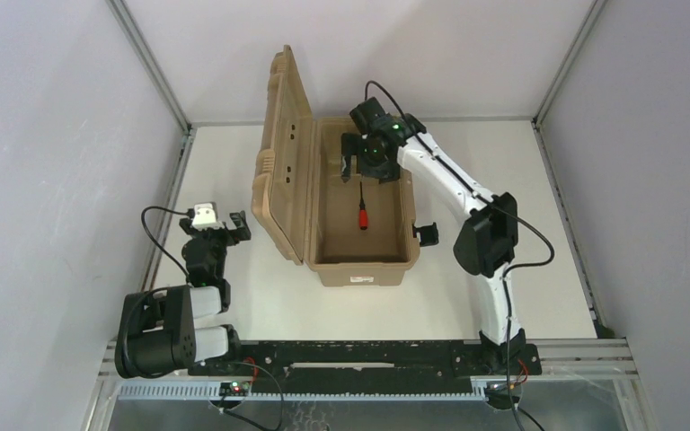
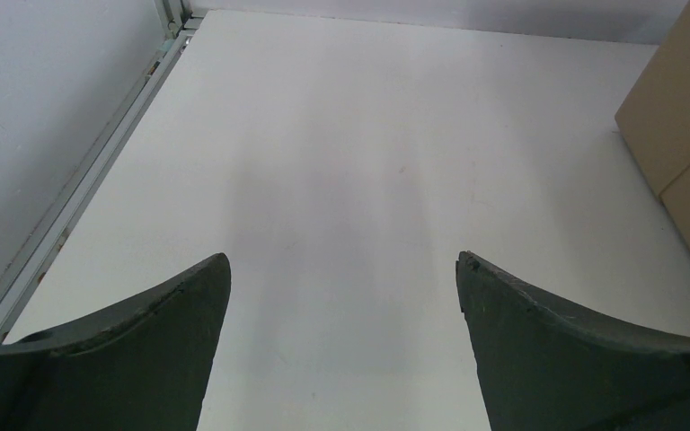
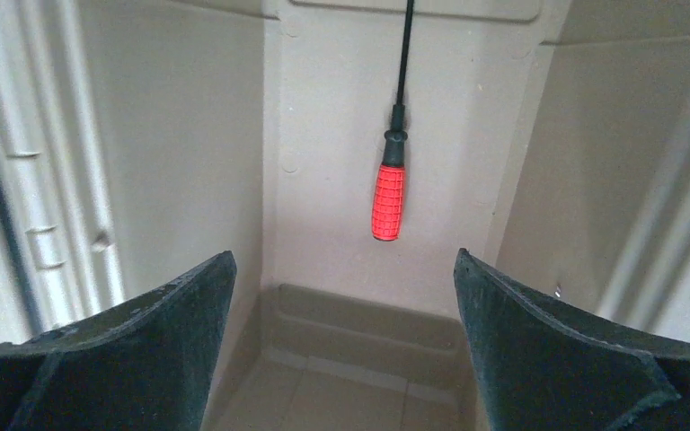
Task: Put the screwdriver in the bin
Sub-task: Place the screwdriver in the bin, then reset both arms
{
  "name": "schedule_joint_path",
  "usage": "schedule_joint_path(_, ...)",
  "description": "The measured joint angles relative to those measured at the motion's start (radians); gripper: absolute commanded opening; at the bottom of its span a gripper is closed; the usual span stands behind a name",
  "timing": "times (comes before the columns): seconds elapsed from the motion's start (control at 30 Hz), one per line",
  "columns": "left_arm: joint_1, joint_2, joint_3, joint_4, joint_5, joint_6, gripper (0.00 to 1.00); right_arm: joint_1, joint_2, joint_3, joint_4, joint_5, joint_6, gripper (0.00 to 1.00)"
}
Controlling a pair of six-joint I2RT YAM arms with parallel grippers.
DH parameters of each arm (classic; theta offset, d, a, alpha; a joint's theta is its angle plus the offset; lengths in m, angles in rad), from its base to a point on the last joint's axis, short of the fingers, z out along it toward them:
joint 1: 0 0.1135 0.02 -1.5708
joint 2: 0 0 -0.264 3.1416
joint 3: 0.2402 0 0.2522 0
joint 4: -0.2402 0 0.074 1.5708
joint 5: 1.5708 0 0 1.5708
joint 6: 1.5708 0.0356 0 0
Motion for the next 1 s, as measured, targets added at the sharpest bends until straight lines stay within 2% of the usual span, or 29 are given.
schedule_joint_path(0.37, 0.0, 0.0, 0.0, 0.0, 0.0, 0.0, 1.0, -0.005, -0.154, 0.12, -0.063, 0.035, -0.069, 1.0)
schedule_joint_path(0.57, 0.0, 0.0, 0.0, 0.0, 0.0, 0.0, 1.0, -0.06, -0.267, 0.128, -0.077, 0.058, -0.109, 1.0)
schedule_joint_path(0.67, 0.0, 0.0, 0.0, 0.0, 0.0, 0.0, 1.0, -0.128, -0.323, 0.12, -0.075, 0.066, -0.123, 1.0)
schedule_joint_path(0.8, 0.0, 0.0, 0.0, 0.0, 0.0, 0.0, 1.0, -0.24, -0.41, 0.042, -0.04, 0.067, -0.138, 1.0)
schedule_joint_path(1.0, 0.0, 0.0, 0.0, 0.0, 0.0, 0.0, 1.0, -0.396, -0.555, -0.175, 0.068, 0.055, -0.146, 1.0)
